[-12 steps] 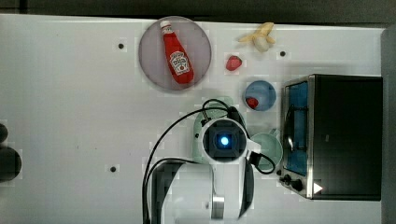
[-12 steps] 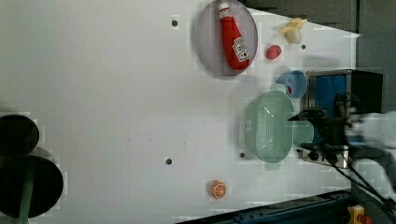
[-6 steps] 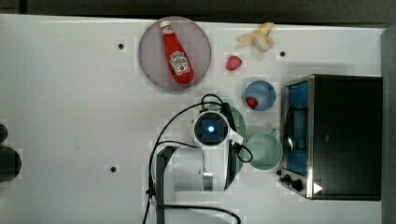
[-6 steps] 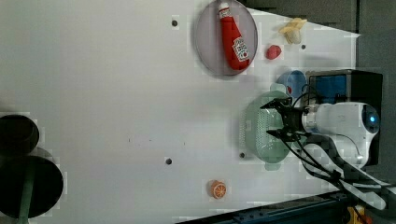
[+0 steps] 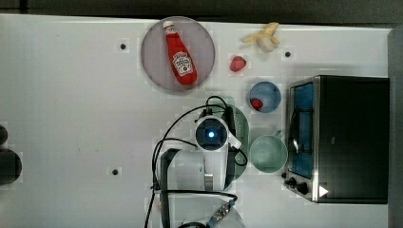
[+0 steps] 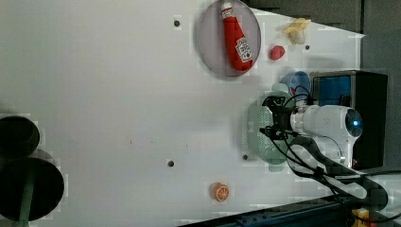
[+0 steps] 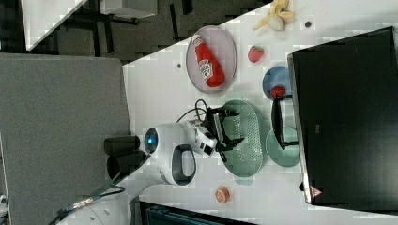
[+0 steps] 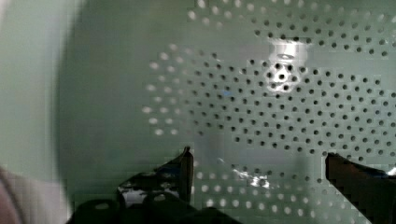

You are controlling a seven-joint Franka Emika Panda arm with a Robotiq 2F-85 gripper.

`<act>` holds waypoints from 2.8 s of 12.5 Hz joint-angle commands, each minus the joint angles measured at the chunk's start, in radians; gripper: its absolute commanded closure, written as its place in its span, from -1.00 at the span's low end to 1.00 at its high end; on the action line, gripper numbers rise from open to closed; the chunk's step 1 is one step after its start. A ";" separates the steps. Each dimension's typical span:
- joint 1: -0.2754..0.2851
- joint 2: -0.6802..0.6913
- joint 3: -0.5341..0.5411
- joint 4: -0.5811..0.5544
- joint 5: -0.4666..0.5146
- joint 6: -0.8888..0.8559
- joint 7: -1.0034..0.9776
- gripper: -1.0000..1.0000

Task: Drag strainer right to left.

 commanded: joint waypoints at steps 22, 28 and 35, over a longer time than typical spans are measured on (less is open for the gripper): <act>0.205 0.053 0.245 0.110 0.043 -0.052 0.497 -1.00; 0.286 0.105 0.244 0.215 0.047 -0.126 0.596 -1.00; 0.391 0.201 0.245 0.372 0.047 -0.160 0.761 -1.00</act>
